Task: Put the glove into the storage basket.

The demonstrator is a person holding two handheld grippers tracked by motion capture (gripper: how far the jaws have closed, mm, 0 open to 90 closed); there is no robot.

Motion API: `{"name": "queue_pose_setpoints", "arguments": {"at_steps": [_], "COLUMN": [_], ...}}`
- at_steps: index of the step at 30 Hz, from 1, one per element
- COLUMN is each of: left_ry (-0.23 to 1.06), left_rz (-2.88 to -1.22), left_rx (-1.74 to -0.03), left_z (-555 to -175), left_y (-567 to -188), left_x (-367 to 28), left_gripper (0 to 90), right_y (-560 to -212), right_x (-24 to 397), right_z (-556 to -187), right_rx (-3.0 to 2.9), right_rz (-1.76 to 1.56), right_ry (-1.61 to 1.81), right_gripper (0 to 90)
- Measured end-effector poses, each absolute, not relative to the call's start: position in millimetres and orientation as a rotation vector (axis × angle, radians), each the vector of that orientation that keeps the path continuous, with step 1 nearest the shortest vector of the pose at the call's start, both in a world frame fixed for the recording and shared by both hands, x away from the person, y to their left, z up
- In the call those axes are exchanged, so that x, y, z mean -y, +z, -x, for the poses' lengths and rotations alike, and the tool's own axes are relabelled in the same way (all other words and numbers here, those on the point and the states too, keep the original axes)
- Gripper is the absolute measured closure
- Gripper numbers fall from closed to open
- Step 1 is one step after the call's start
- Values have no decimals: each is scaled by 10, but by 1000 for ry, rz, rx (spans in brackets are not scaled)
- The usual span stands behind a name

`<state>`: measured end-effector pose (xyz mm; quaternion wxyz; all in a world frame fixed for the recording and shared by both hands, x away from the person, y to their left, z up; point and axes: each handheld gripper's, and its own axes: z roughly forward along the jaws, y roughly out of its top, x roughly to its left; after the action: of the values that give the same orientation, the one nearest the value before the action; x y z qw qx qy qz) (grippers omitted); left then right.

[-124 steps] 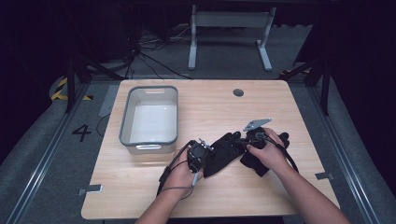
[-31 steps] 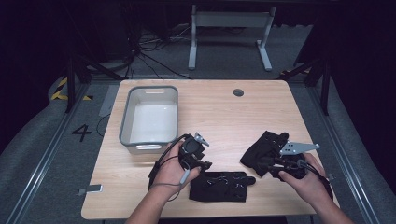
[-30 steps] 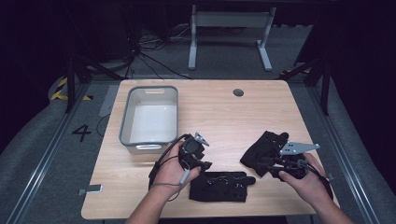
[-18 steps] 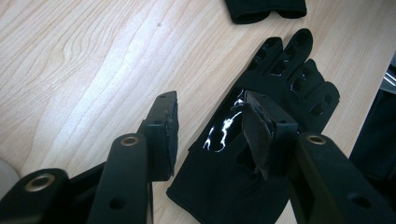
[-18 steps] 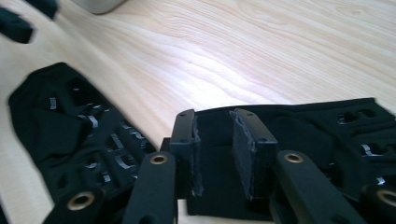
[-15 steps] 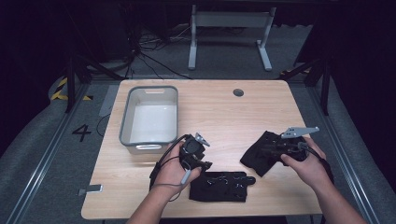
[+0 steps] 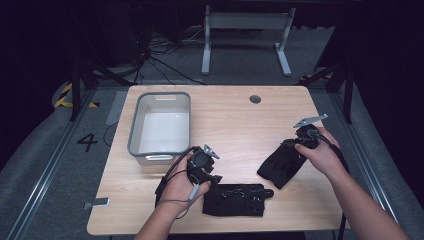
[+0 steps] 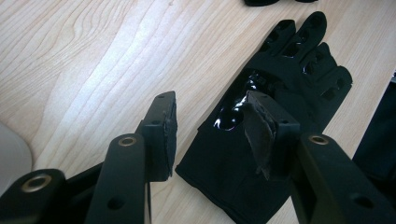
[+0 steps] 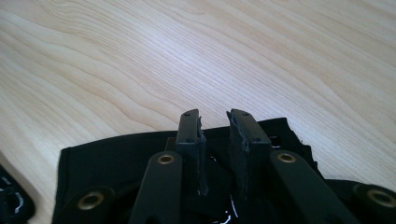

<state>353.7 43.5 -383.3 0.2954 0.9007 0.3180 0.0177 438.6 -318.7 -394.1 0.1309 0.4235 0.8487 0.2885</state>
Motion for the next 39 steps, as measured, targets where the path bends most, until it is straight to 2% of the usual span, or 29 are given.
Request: {"name": "queue_pose_setpoints", "arguments": {"at_steps": [13, 17, 24, 31, 39], "left_ry": [36, 28, 19, 17, 10], "left_rz": [-2415, -2424, -2433, -2442, -2443], "left_rx": [-829, -833, -826, -824, -824], "left_z": [-3547, -3555, -3549, -3550, -3555], "left_y": [-3860, -3887, -3897, -3908, -3918], "left_x": [-383, -372, -362, -352, -358], "left_gripper": [542, 536, 527, 523, 520], "right_y": [-4109, -4170, -4269, -4251, -4323], "right_x": [3218, 3231, 3217, 3248, 3290], "right_z": [-4632, -4705, -4792, -4850, -4925], "right_rx": [-2455, -2434, -2432, -2425, -2474], "right_rz": [-1276, -1283, -1305, -1301, -1342], "right_ry": [746, 737, 681, 617, 622], "right_gripper": [708, 638, 607, 664, 685]}}
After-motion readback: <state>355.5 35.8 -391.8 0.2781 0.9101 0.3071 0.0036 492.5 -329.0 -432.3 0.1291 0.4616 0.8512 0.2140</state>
